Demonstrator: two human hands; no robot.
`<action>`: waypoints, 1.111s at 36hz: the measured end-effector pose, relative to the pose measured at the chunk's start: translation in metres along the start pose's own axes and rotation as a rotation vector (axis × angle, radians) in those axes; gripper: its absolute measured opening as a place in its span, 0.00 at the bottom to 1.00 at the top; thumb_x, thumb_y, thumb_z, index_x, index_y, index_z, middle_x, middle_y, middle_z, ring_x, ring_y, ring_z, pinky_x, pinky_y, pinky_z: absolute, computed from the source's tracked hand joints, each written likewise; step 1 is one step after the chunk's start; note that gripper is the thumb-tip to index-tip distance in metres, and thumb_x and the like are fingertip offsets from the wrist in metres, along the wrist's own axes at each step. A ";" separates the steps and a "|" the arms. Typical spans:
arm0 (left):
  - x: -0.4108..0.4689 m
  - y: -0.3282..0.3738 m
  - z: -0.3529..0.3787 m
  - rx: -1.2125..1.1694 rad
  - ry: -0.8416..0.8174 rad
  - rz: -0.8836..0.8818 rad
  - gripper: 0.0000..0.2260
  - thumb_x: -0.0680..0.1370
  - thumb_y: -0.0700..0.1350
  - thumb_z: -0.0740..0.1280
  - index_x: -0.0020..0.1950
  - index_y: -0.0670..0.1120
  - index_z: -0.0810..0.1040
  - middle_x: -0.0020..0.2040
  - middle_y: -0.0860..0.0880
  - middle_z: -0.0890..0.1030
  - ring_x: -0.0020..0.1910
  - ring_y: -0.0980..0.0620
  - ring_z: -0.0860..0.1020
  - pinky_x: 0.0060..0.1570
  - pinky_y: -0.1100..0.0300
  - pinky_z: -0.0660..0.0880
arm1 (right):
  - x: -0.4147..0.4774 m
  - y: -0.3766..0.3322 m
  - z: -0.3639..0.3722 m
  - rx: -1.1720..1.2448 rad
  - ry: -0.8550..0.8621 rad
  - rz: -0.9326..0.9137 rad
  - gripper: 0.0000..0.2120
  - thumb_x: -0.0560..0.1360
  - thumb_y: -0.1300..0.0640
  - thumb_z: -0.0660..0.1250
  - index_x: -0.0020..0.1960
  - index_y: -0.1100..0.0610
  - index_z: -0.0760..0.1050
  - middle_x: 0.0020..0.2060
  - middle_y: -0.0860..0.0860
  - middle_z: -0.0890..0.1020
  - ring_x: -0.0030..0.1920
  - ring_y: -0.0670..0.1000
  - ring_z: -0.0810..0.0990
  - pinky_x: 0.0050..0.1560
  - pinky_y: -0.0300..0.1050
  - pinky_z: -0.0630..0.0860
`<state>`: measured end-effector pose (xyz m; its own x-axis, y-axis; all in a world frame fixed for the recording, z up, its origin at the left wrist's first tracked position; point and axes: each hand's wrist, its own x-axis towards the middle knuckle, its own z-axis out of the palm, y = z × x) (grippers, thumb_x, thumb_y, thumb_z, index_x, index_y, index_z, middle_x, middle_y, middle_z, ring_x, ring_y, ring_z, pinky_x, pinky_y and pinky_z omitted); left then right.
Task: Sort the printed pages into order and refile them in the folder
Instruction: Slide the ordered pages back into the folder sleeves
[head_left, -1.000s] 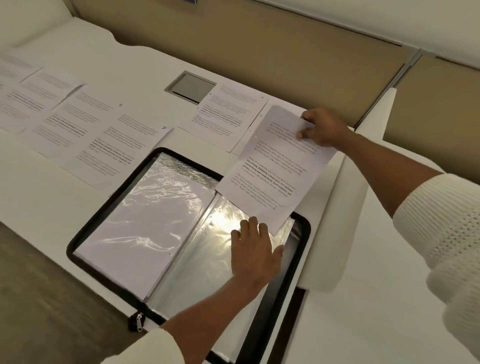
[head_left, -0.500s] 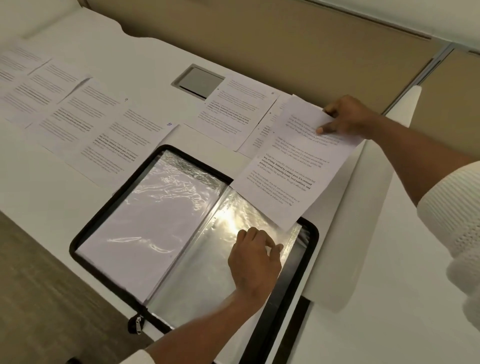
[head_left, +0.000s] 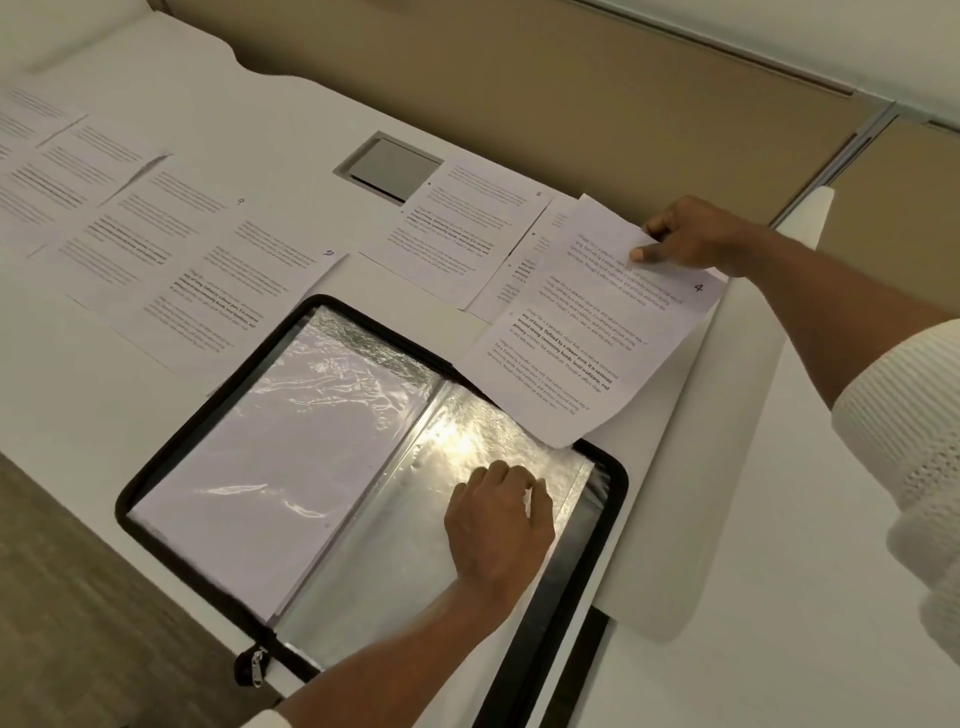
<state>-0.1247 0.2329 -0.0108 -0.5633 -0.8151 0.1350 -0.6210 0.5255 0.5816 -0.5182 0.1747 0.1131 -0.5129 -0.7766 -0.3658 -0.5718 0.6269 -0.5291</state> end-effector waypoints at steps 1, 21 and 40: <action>0.000 0.000 0.001 0.021 0.000 0.014 0.05 0.79 0.50 0.73 0.45 0.50 0.85 0.42 0.55 0.84 0.40 0.56 0.80 0.41 0.54 0.82 | 0.000 0.000 -0.001 0.002 0.003 -0.003 0.06 0.77 0.57 0.76 0.52 0.59 0.86 0.45 0.56 0.86 0.43 0.53 0.80 0.49 0.47 0.78; 0.000 0.004 -0.007 0.023 0.074 0.076 0.11 0.71 0.46 0.82 0.44 0.49 0.80 0.37 0.55 0.81 0.28 0.57 0.77 0.26 0.59 0.79 | -0.002 -0.021 -0.055 -0.163 0.008 0.023 0.08 0.73 0.54 0.81 0.46 0.58 0.85 0.40 0.53 0.86 0.40 0.55 0.84 0.43 0.45 0.78; 0.002 0.001 0.001 0.046 0.065 0.152 0.11 0.69 0.37 0.81 0.41 0.47 0.80 0.33 0.53 0.78 0.25 0.56 0.72 0.24 0.59 0.75 | 0.029 -0.057 -0.045 -0.200 -0.215 0.071 0.09 0.70 0.56 0.82 0.46 0.57 0.85 0.46 0.58 0.88 0.43 0.58 0.85 0.54 0.56 0.81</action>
<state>-0.1271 0.2323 -0.0108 -0.6168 -0.7390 0.2711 -0.5566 0.6529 0.5137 -0.5295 0.1190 0.1673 -0.4208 -0.7124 -0.5616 -0.6651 0.6633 -0.3430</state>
